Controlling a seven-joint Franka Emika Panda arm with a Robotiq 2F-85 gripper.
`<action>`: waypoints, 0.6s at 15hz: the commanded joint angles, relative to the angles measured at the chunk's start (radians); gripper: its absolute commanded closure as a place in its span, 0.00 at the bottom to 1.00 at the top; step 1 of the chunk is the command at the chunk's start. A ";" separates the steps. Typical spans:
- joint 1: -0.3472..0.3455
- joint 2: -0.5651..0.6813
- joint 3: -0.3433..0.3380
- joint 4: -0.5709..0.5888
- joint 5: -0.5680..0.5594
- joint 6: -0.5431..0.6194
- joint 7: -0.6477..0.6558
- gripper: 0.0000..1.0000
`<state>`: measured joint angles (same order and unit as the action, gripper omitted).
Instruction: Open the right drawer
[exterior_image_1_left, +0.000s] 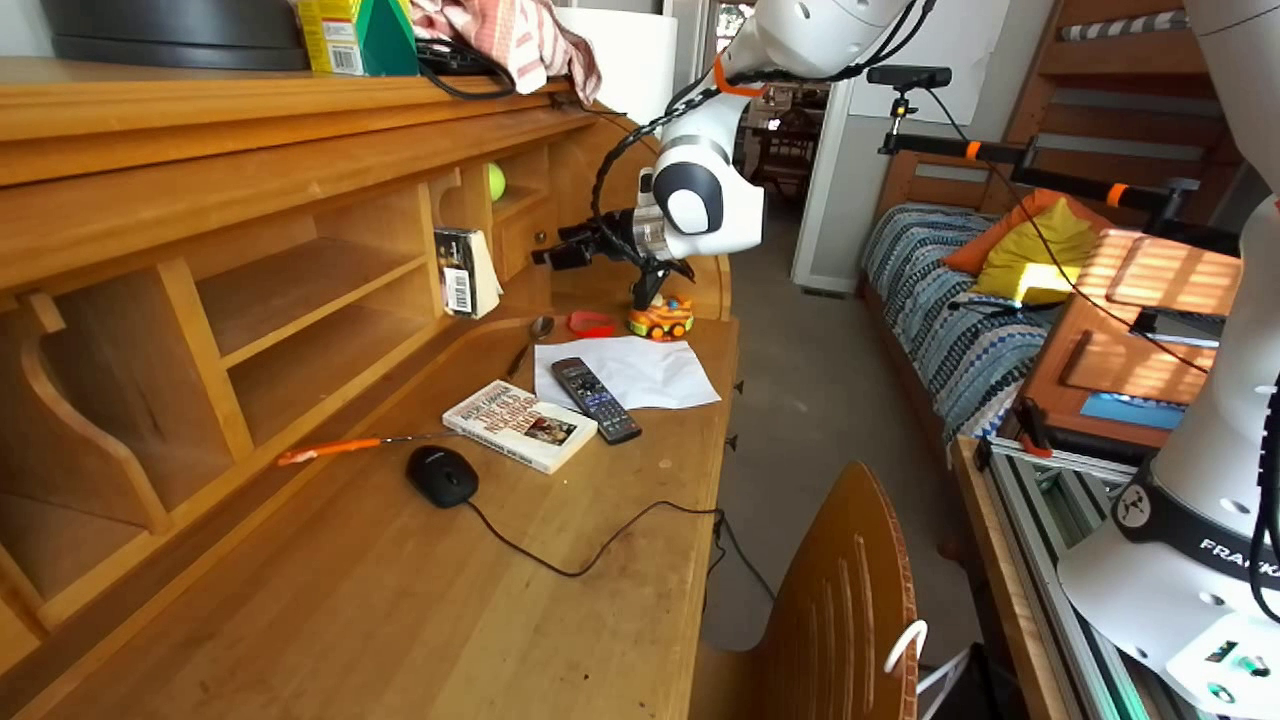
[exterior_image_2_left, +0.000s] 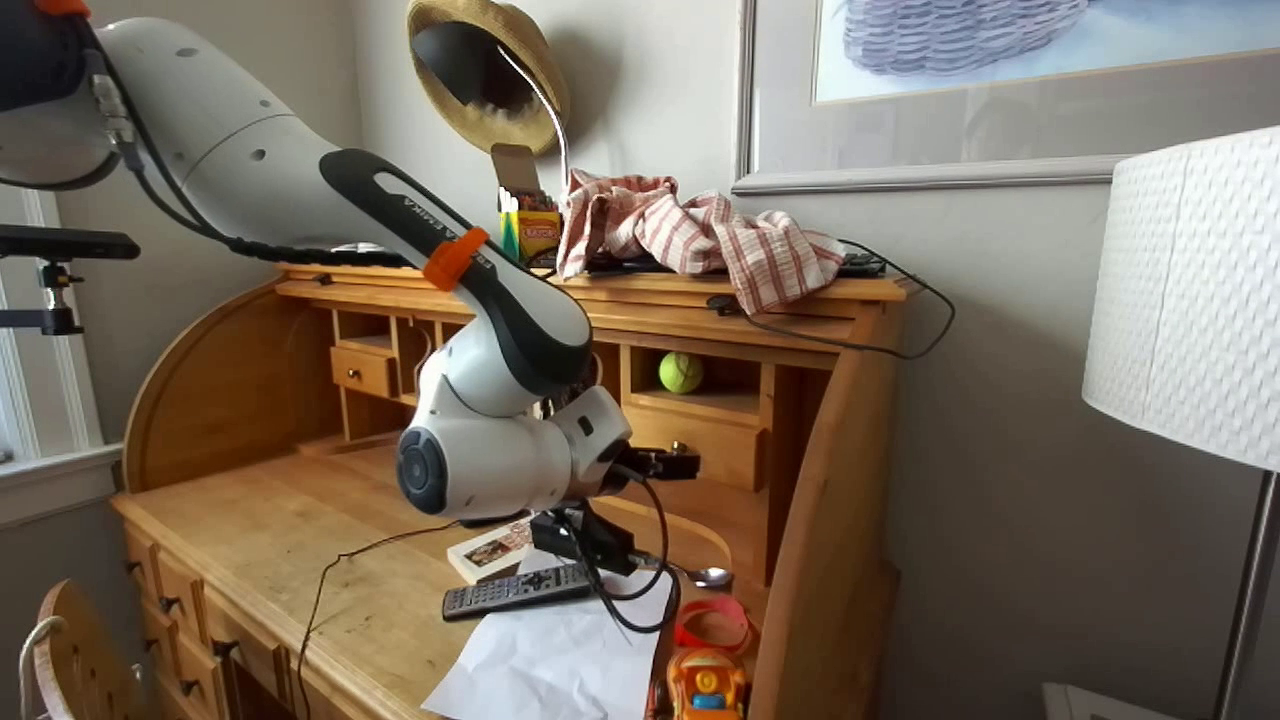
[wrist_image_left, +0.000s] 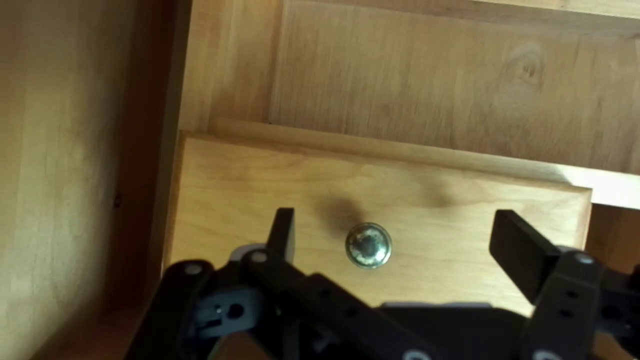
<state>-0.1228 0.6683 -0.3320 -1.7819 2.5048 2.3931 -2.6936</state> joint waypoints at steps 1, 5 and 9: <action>-0.024 0.050 0.013 0.046 0.018 -0.027 0.000 0.00; -0.023 0.069 0.020 0.068 0.013 -0.041 -0.007 0.26; -0.022 0.076 0.026 0.074 0.005 -0.060 -0.014 0.56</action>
<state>-0.1326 0.7204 -0.3141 -1.7307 2.5039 2.3635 -2.6941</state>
